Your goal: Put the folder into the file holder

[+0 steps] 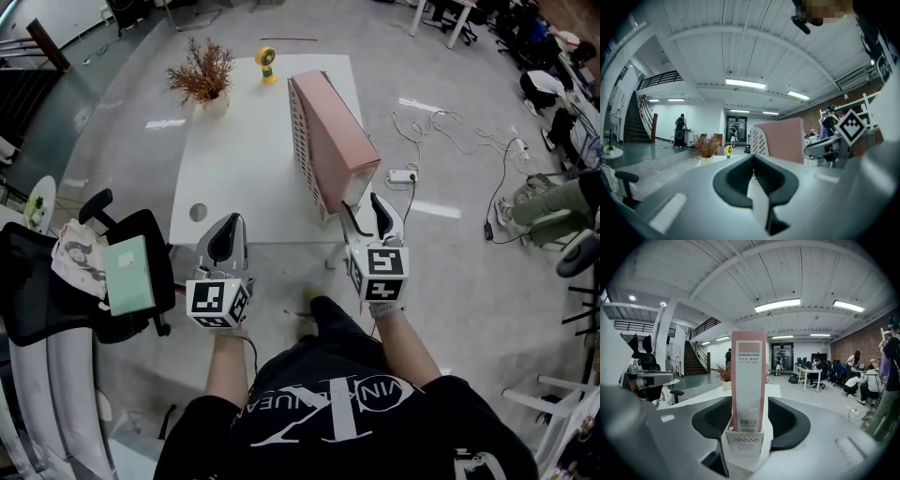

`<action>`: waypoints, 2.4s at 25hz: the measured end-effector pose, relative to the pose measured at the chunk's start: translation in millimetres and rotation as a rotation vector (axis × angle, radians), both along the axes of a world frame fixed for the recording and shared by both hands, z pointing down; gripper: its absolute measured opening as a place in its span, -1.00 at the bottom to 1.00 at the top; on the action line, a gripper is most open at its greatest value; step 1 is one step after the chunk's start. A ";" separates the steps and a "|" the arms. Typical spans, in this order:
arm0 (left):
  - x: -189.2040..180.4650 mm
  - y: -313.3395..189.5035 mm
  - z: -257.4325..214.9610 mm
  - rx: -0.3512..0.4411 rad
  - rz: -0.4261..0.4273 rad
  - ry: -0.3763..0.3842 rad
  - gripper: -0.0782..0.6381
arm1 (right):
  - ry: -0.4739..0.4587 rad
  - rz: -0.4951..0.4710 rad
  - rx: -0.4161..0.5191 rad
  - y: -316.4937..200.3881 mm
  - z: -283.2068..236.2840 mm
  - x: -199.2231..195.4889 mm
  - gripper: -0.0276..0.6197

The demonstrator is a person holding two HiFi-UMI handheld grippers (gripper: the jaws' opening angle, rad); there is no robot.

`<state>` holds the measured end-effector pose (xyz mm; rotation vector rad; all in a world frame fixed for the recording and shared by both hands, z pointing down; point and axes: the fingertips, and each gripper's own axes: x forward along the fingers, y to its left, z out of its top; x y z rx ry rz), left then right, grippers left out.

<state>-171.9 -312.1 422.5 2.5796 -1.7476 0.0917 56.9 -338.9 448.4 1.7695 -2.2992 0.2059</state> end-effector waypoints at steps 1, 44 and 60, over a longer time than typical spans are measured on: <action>1.3 0.1 -0.8 0.002 0.002 0.001 -0.78 | 0.000 0.003 0.004 1.3 -1.8 2.0 -0.17; 30.0 -20.2 -34.7 0.057 0.020 0.062 -0.78 | -0.150 -0.076 0.194 14.4 -68.1 55.6 -0.90; 29.0 -20.7 -50.3 0.089 0.013 0.066 -0.78 | -0.170 -0.077 0.265 15.8 -85.9 63.2 -0.90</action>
